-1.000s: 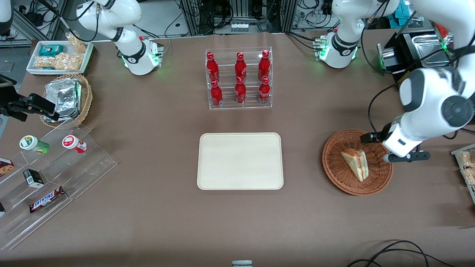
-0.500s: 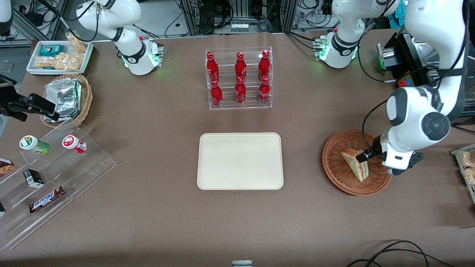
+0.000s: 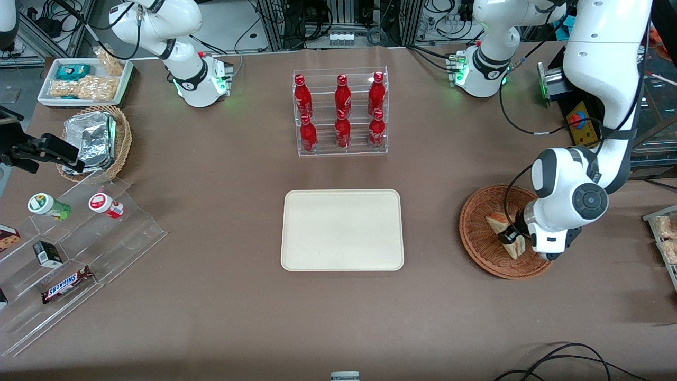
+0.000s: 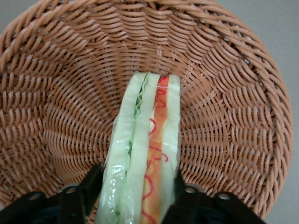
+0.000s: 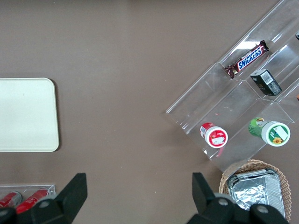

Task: Place sandwich from basket to tray
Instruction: 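Close the left gripper on the sandwich, then lift the sandwich and carry it over the cream tray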

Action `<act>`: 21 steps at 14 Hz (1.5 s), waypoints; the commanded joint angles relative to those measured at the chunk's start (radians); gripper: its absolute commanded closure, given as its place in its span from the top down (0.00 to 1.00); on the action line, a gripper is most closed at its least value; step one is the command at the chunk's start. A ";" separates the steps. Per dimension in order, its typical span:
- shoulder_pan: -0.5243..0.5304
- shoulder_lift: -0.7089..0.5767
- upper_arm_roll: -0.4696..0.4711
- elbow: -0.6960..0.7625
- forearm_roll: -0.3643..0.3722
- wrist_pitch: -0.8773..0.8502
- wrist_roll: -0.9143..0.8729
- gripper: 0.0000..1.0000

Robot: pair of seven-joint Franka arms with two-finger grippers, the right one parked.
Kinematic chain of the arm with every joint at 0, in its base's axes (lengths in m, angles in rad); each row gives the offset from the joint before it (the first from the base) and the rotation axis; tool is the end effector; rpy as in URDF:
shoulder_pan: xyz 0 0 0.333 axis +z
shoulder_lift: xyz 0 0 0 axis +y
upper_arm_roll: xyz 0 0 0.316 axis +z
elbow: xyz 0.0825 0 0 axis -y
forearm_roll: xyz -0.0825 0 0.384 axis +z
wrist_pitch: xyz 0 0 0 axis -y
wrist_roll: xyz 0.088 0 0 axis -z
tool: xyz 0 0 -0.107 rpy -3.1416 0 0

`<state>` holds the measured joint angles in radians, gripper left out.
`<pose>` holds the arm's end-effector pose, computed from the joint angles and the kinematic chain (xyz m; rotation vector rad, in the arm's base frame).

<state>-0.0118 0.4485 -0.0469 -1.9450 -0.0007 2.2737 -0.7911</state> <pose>0.6067 -0.0347 0.2402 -2.8981 -1.1179 0.1826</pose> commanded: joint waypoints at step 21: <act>-0.579 0.326 -0.079 0.586 -0.007 -0.077 -0.031 0.07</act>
<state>-0.5541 0.7144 -0.1411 -1.4234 -0.0039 2.1628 -0.7921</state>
